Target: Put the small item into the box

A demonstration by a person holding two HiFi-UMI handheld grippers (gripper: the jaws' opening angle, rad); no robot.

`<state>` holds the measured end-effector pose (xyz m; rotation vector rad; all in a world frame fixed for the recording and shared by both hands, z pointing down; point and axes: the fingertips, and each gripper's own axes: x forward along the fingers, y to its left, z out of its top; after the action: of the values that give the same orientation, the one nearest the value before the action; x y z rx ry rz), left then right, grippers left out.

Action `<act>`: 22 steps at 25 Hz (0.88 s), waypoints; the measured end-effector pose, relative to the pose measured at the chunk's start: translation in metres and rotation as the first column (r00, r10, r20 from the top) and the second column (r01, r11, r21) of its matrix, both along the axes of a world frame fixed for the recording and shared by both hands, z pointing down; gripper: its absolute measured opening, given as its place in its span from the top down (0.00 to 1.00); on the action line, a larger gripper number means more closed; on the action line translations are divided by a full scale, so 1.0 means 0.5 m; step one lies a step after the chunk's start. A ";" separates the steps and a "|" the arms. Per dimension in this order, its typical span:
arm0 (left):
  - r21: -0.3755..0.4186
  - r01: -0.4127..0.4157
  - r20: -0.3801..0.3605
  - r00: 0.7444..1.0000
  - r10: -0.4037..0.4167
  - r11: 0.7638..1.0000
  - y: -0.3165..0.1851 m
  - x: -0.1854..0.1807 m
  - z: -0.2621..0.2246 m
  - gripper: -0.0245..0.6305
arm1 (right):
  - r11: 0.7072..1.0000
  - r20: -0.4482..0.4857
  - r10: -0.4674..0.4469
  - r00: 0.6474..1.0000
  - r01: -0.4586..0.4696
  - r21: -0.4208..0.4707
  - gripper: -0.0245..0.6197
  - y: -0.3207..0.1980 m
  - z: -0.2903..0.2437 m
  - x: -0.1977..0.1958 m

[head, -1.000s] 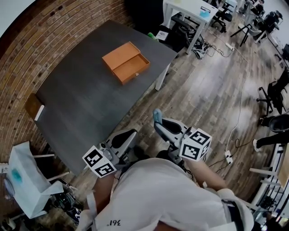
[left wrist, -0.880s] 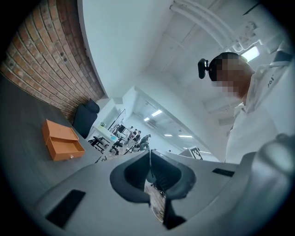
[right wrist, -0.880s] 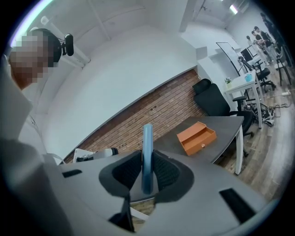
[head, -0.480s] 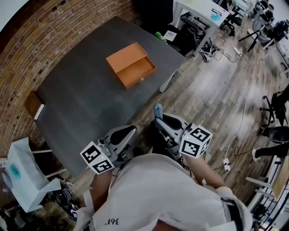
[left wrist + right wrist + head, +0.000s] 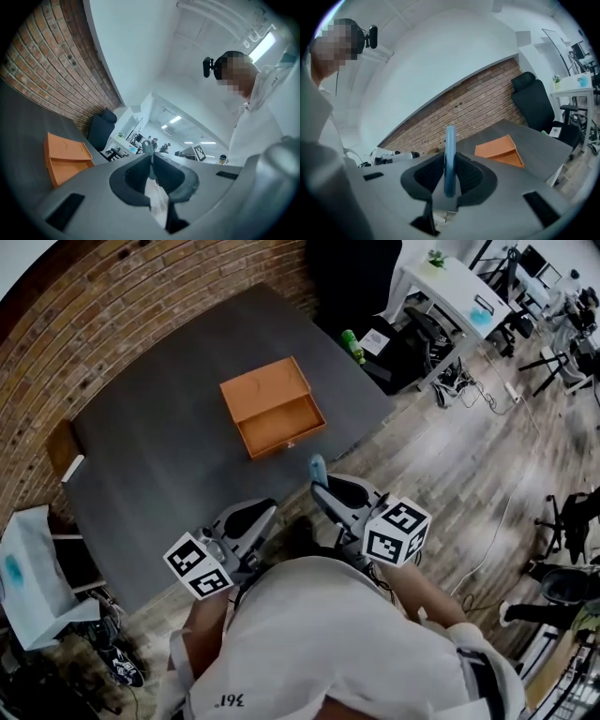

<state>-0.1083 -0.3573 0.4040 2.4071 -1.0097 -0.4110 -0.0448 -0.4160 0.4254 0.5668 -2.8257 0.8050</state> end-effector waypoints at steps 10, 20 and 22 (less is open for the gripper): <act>-0.039 0.118 0.041 0.992 -0.116 0.992 -0.098 -0.005 0.036 0.93 | 0.993 -0.016 -0.119 0.993 0.118 -0.030 0.82 -0.111 0.038 -0.018; -0.072 0.120 0.034 0.992 -0.118 0.990 -0.141 -0.061 0.045 0.93 | 0.991 -0.030 -0.127 0.991 0.126 -0.043 0.82 -0.149 0.037 -0.081; -0.070 0.112 0.035 0.993 -0.109 0.991 -0.144 -0.069 0.043 0.93 | 0.991 -0.032 -0.124 0.992 0.123 -0.045 0.82 -0.150 0.038 -0.088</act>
<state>-0.1425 -0.4295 0.4253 2.3074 -1.1557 -0.3707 -0.0889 -0.4908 0.4445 0.3915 -2.7724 0.8220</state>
